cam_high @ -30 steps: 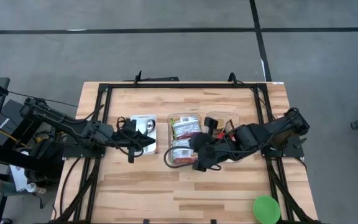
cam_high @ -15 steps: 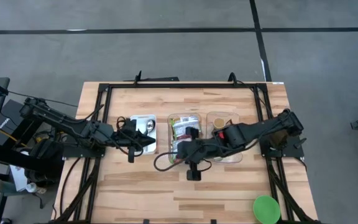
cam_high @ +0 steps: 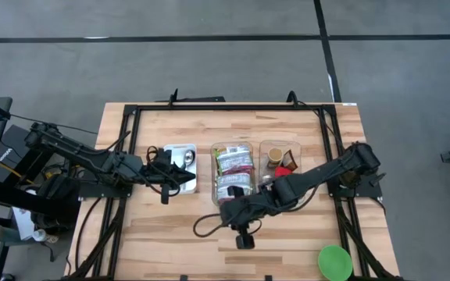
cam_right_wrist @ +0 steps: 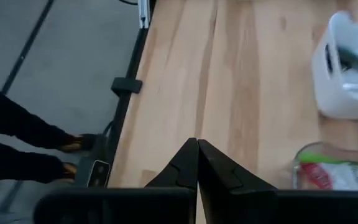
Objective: Pick & Place Food Item
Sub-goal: Return to Home Position
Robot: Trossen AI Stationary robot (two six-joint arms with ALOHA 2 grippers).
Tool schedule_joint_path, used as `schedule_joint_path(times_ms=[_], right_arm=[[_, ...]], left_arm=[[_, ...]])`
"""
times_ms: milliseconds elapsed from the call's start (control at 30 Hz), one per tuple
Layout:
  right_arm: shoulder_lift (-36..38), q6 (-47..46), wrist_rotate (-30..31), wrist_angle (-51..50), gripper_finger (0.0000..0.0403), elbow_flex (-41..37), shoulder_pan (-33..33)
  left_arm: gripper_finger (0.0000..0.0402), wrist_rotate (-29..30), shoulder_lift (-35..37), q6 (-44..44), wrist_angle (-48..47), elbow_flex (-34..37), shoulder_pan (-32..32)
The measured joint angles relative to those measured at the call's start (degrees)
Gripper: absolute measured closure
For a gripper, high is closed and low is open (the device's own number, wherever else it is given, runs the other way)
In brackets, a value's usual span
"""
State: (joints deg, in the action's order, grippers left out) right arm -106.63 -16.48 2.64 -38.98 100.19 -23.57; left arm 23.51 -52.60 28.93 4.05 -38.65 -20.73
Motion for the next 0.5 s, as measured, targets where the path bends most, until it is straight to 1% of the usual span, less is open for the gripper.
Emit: schedule_joint_path(times_ms=[133, 233, 400, 500], right_arm=[[0.42, -2.87, -3.12, 5.45, 0.0403, -5.1, 0.9], [1.23, -2.79, -5.77, 7.76, 0.0403, -5.23, 1.63], [4.03, 1.5, -5.69, 8.65, 0.0403, -5.28, 2.71], [6.41, 2.13, -5.71, 7.88, 0.0403, -5.3, 3.98]], left_arm=[[0.0393, 0.0, 0.02, 0.0, 0.03, 0.0, 0.0], [0.0393, 0.0, 0.0, 0.0, 0.04, 0.0, 0.0], [0.0393, 0.0, 0.0, 0.02, 0.15, 0.0, 0.0], [0.0393, 0.0, 0.02, 0.02, 0.15, 0.0, 0.0]])
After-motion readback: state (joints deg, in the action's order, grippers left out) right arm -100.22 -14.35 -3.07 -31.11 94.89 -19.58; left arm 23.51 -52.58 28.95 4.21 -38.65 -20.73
